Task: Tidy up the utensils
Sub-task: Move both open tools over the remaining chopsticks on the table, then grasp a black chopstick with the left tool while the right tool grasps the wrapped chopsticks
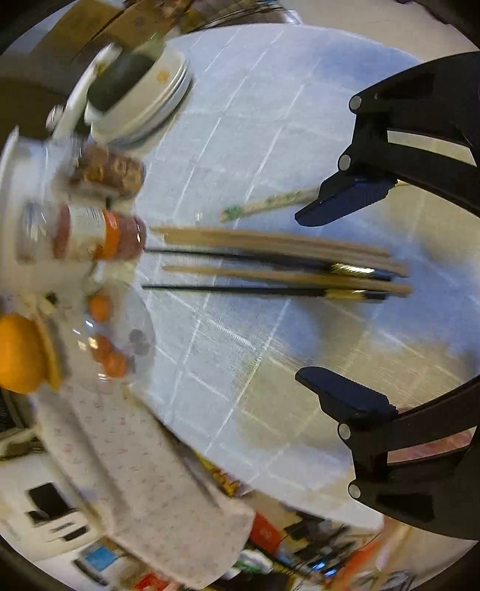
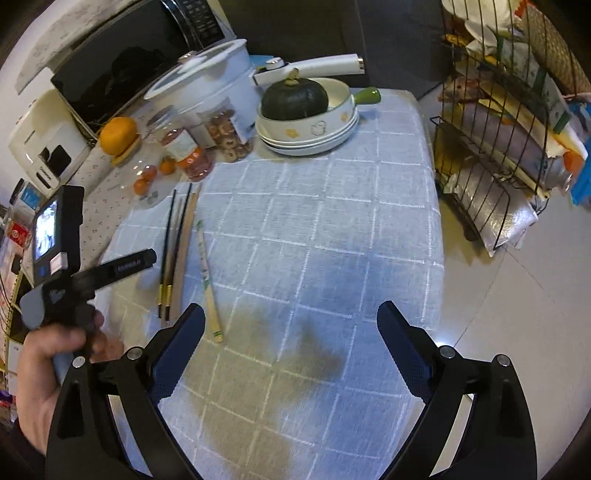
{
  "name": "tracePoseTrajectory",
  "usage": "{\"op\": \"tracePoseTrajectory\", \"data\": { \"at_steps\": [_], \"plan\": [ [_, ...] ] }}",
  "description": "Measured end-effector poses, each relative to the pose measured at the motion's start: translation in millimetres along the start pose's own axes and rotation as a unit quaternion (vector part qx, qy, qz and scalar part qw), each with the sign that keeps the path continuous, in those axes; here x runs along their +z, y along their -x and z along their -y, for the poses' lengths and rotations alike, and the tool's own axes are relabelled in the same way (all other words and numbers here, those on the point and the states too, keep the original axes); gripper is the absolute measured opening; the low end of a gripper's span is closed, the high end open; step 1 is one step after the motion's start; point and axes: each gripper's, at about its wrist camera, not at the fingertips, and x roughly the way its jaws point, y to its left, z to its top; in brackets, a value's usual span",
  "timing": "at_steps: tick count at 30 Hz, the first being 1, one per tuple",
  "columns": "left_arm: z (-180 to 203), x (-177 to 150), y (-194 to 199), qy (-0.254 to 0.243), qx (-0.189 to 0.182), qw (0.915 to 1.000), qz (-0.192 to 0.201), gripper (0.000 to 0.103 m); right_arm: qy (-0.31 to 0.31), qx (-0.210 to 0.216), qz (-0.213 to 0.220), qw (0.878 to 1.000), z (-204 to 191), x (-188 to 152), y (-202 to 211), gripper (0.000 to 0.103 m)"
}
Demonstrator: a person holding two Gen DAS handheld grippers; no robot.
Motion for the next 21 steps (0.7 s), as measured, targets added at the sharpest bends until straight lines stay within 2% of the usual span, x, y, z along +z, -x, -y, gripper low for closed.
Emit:
{"op": "tracePoseTrajectory", "data": {
  "at_steps": [3, 5, 8, 13, 16, 18, 19, 21],
  "plan": [
    [-13.5, 10.9, -24.2, 0.024, -0.028, 0.9990, -0.024, 0.062, -0.010, 0.044, -0.016, 0.999, -2.2, 1.3, -10.3, 0.092],
    [-21.0, 16.7, -35.9, 0.036, -0.047, 0.9976, -0.036, 0.057, 0.002, 0.057, -0.023, 0.998, -12.7, 1.0, -14.8, 0.092],
    [-28.7, 21.4, -48.3, 0.056, -0.068, 0.9949, -0.049, 0.051, 0.042, 0.054, -0.044, 0.997, -35.7, -1.6, -29.8, 0.092],
    [-27.7, 28.2, -63.9, 0.048, -0.077, 0.9938, -0.064, 0.025, 0.069, 0.053, -0.087, 0.992, -56.8, -8.5, -59.4, 0.089],
    [-29.6, 32.0, -71.2, 0.051, -0.083, 0.9931, -0.066, 0.015, 0.078, 0.054, -0.111, 0.989, -65.3, -9.8, -77.9, 0.080],
    [-28.7, 33.7, -71.0, 0.047, -0.084, 0.9934, -0.062, 0.011, 0.086, 0.047, -0.127, 0.987, -72.7, -8.3, -92.7, 0.072],
    [-29.4, 33.5, -70.3, 0.048, -0.087, 0.9932, -0.061, 0.006, 0.094, 0.041, -0.131, 0.986, -76.0, -6.5, -98.8, 0.072],
    [-31.4, 32.2, -69.5, 0.046, -0.090, 0.9930, -0.062, 0.005, 0.113, 0.029, -0.139, 0.983, -85.6, -2.1, -111.6, 0.070]
  ]
}}
